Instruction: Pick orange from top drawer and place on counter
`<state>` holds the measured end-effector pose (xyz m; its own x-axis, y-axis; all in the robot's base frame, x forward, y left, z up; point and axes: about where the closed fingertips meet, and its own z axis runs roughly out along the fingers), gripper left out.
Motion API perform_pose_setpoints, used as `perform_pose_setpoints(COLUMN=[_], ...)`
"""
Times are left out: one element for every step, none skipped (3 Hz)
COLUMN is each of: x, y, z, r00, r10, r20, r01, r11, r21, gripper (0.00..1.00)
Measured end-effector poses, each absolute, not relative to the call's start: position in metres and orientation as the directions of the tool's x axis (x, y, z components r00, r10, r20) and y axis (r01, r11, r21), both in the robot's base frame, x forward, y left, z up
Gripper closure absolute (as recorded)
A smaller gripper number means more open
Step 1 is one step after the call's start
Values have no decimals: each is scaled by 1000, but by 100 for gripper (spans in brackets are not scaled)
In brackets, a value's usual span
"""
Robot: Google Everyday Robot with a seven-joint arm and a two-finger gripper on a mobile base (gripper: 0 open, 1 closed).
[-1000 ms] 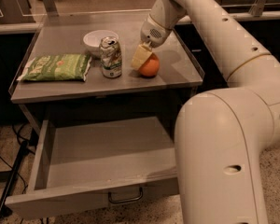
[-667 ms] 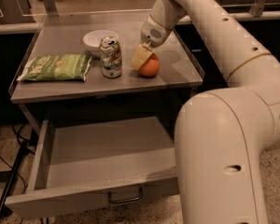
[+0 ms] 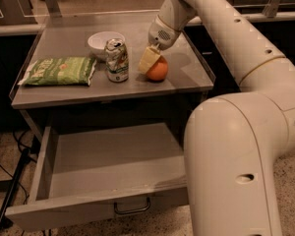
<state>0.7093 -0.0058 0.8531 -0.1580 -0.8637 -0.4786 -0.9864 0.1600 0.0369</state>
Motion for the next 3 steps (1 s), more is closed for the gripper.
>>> perform_pose_setpoints(x=[709,709,709], y=[-6,-6,-6], z=[853,853,853], r00=[-158,-158,-158], r10=[-864,-864,-864], r20=[-479,-479,-479], r01=[-986,-986,-986], r11=[160,160,160], r21=[37,37,37], gripper=[12,0,0])
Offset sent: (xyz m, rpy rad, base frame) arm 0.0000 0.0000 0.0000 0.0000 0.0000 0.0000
